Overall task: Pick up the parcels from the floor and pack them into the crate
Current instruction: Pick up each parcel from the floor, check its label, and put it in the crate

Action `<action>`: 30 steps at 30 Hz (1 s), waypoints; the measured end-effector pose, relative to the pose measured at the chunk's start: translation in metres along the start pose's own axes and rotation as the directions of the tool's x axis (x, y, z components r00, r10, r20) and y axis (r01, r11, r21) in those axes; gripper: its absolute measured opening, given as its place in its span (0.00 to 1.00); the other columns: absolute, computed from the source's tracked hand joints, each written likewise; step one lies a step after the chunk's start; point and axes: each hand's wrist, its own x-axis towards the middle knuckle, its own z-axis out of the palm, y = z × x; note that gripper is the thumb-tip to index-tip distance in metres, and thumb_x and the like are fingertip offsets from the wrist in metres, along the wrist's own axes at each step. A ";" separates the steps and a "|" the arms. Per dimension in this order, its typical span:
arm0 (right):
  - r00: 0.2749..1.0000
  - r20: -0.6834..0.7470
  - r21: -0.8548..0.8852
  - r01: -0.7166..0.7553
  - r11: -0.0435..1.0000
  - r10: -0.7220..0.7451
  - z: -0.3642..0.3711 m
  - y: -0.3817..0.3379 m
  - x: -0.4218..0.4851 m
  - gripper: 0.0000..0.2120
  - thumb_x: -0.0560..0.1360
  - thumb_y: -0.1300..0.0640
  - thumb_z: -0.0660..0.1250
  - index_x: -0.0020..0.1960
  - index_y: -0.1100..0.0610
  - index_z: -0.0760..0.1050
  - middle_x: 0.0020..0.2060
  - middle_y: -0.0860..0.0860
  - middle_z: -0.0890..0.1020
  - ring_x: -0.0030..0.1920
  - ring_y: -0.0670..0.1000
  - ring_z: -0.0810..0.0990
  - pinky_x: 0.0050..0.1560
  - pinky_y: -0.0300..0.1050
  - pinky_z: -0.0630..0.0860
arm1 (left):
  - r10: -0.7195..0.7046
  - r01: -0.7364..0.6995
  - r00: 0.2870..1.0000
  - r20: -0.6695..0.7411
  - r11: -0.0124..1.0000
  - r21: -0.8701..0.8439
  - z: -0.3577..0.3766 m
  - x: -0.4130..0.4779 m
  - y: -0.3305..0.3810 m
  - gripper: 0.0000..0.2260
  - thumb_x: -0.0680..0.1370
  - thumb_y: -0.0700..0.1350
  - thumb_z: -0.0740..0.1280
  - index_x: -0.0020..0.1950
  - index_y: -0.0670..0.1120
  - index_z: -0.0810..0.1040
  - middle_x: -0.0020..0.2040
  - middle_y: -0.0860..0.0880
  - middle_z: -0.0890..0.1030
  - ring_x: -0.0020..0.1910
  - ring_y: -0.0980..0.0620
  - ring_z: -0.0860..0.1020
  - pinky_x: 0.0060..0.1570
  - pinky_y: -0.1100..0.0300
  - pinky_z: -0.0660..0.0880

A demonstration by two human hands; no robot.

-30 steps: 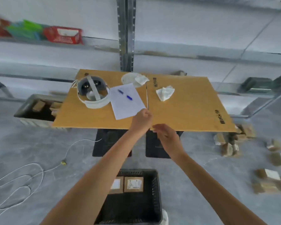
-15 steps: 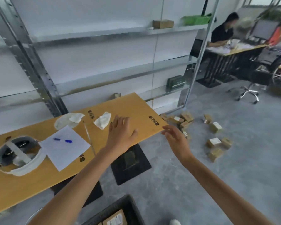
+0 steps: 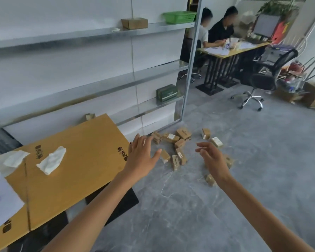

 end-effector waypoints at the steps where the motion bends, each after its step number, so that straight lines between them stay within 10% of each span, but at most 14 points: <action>1: 1.000 -0.003 -0.019 -0.007 1.000 0.007 -0.018 0.005 0.014 0.10 0.79 0.63 0.58 0.56 0.54 0.75 0.46 0.47 0.80 0.45 0.44 0.77 0.40 0.35 0.70 | 0.004 -0.004 1.000 -0.004 1.000 -0.019 0.009 0.014 0.014 0.25 0.79 0.57 0.56 0.73 0.48 0.59 0.74 0.49 0.61 0.77 0.47 0.48 0.75 0.48 0.50; 16: 0.986 -0.154 -0.046 -0.072 0.996 0.064 -0.102 0.024 0.146 0.12 0.78 0.65 0.57 0.56 0.59 0.77 0.47 0.53 0.79 0.37 0.51 0.72 0.30 0.34 0.66 | 0.032 -0.030 0.999 -0.034 0.997 0.070 0.043 0.139 0.030 0.26 0.79 0.54 0.60 0.74 0.46 0.59 0.75 0.47 0.60 0.77 0.46 0.49 0.75 0.48 0.51; 20: 0.988 -0.142 -0.081 -0.074 0.994 0.062 -0.090 0.015 0.196 0.12 0.78 0.65 0.57 0.57 0.60 0.77 0.49 0.55 0.80 0.51 0.64 0.76 0.35 0.37 0.70 | -0.045 0.045 0.999 -0.025 0.999 -0.001 0.065 0.171 0.006 0.25 0.78 0.52 0.63 0.72 0.46 0.62 0.71 0.47 0.66 0.76 0.44 0.54 0.73 0.49 0.55; 23: 0.993 -0.097 -0.102 -0.077 0.992 0.067 -0.076 0.013 0.244 0.12 0.79 0.64 0.57 0.57 0.59 0.76 0.53 0.51 0.79 0.50 0.62 0.78 0.41 0.49 0.76 | -0.075 0.075 0.997 0.009 0.997 -0.036 0.079 0.212 -0.008 0.25 0.77 0.52 0.64 0.71 0.45 0.64 0.67 0.46 0.69 0.73 0.44 0.60 0.72 0.49 0.58; 30: 0.987 -0.072 -0.145 -0.150 0.978 0.140 -0.040 0.016 0.384 0.13 0.78 0.65 0.57 0.56 0.57 0.77 0.50 0.51 0.79 0.38 0.48 0.74 0.35 0.38 0.69 | -0.080 0.081 0.997 0.012 0.991 -0.111 0.091 0.352 -0.028 0.24 0.78 0.51 0.63 0.72 0.46 0.63 0.70 0.46 0.67 0.73 0.45 0.59 0.72 0.46 0.59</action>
